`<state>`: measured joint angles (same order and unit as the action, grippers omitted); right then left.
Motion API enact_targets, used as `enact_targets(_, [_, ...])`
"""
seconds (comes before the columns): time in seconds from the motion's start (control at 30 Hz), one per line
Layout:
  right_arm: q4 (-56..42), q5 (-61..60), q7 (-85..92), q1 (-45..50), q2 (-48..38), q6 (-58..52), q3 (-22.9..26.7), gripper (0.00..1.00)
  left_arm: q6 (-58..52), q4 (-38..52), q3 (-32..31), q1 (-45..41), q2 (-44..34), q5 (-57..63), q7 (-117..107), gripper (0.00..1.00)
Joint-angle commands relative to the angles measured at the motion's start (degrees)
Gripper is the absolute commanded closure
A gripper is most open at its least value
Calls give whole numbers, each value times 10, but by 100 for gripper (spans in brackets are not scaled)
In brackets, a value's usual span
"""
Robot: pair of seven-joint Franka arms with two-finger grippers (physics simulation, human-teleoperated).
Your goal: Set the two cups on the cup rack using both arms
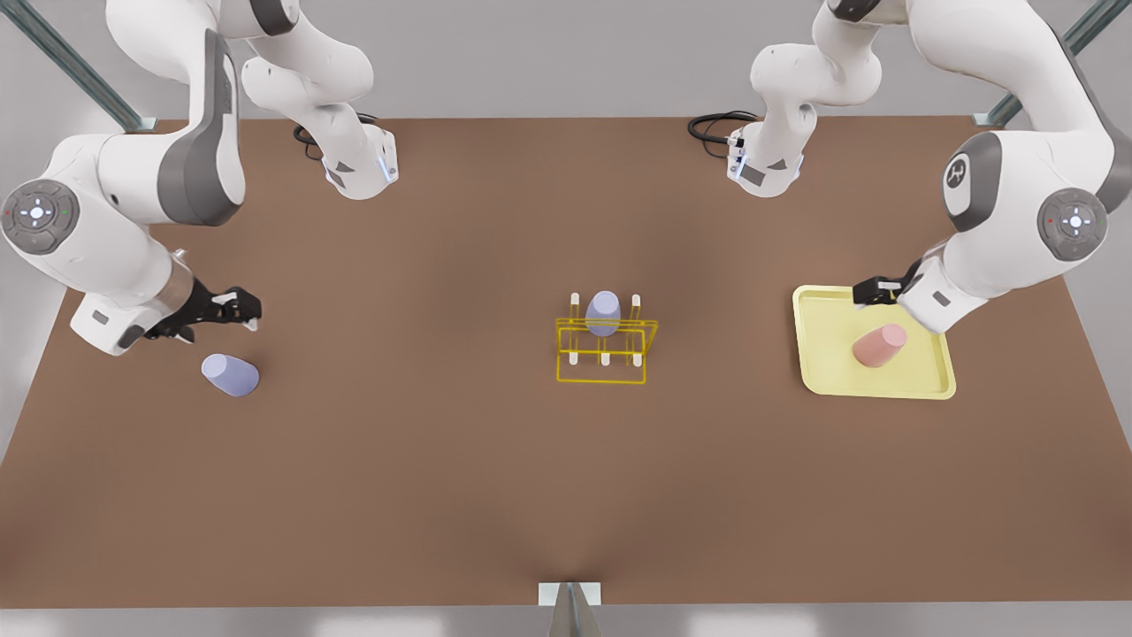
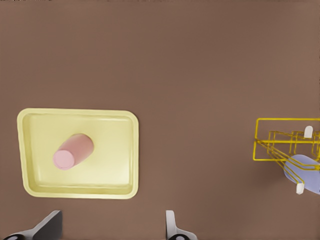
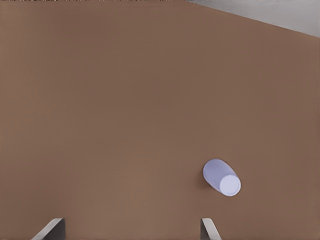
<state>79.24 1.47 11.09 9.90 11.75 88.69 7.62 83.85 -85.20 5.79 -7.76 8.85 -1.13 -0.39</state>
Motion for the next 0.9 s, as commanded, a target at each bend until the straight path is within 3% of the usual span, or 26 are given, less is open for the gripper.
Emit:
enact_targets(0.0, [0,-5,31,-1,-1,11,0,0,5,0,0,-1,-1,-3,7,0])
enact_targets(0.1, [5,-7,72,-19,34,20,4,0,33,-20,40,13,25,3,5,0])
enact_targets(0.2, [6,-9,74,-88,127,116,4,0,275,-179,77,53,37,7,140,0])
enact_targets(0.37, [46,-28,75,-129,178,242,4,0,461,-299,101,70,53,8,281,0])
enact_targets(0.47, [128,-27,77,-131,146,308,4,0,465,-313,101,73,70,8,347,0])
enact_targets(0.53, [191,-21,86,-132,115,361,5,0,525,-345,101,85,76,8,394,0])
enact_targets(0.73, [293,16,94,-175,85,416,6,0,541,-375,102,100,98,7,405,0])
enact_targets(0.87, [309,19,103,-189,92,420,6,0,541,-389,101,100,103,-22,404,0])
